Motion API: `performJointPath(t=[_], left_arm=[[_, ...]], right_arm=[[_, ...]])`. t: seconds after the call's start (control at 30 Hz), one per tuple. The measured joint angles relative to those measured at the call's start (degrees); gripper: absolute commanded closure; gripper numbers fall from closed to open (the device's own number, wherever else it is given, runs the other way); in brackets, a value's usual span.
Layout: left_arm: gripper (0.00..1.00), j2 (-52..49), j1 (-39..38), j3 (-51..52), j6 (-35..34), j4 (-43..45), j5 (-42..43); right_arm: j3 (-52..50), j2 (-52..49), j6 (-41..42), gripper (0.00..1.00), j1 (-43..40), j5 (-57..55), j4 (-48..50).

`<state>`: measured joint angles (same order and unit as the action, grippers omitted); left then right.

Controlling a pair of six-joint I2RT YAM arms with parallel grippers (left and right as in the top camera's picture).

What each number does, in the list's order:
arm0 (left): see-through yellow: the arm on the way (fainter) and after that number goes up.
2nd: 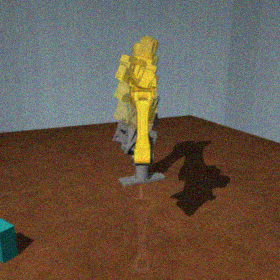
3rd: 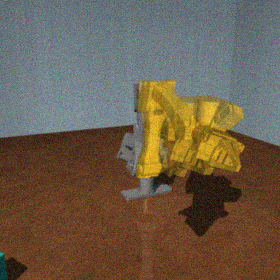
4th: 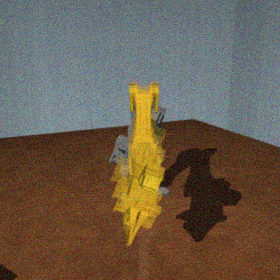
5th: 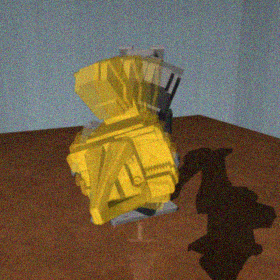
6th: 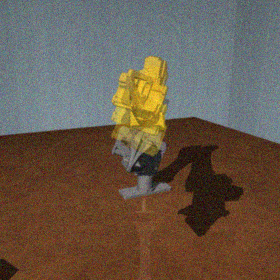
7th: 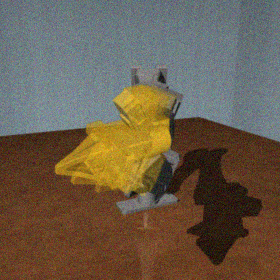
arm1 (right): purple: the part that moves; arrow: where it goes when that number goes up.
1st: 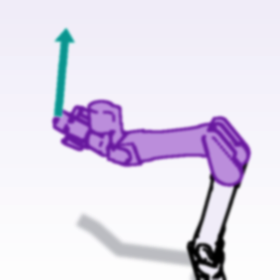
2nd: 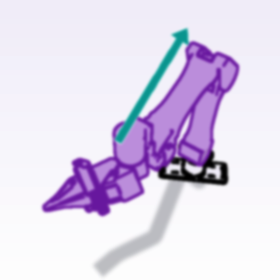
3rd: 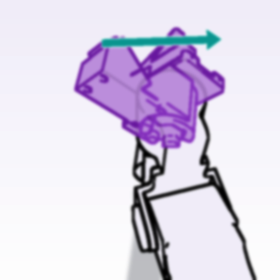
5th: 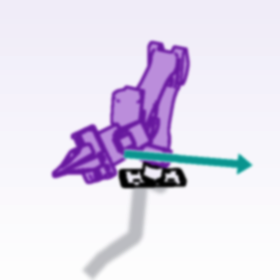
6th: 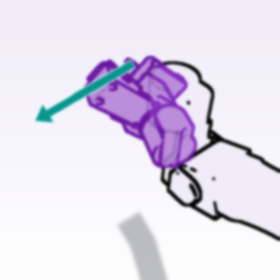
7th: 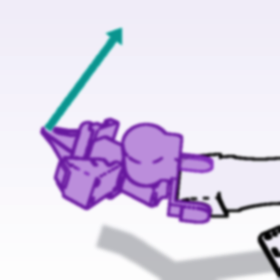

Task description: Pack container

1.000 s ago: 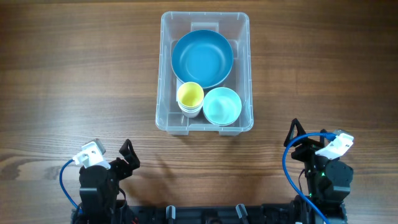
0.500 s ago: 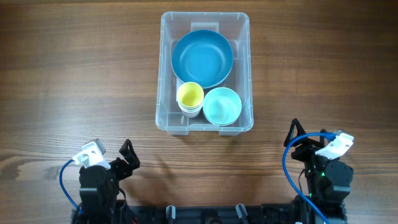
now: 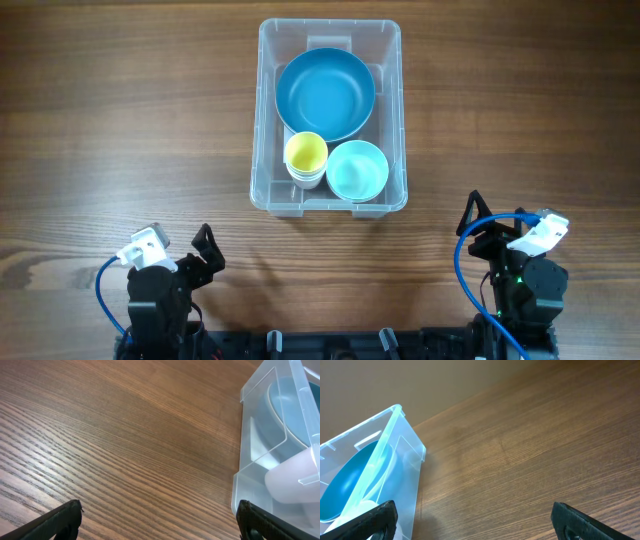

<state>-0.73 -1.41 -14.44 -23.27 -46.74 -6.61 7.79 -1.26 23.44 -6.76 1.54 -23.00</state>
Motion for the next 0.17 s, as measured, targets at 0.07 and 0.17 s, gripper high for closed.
performJointPath(t=[0.07,0.17], left_arm=[[0.00,0.00,0.00,0.00,0.00,0.00,0.00],[0.00,0.00,0.00,0.00,0.00,0.00,0.00]], right_arm=[[0.00,0.00,0.00,0.00,0.00,-0.02,0.00],[0.00,0.00,0.00,0.00,0.00,0.00,0.00]])
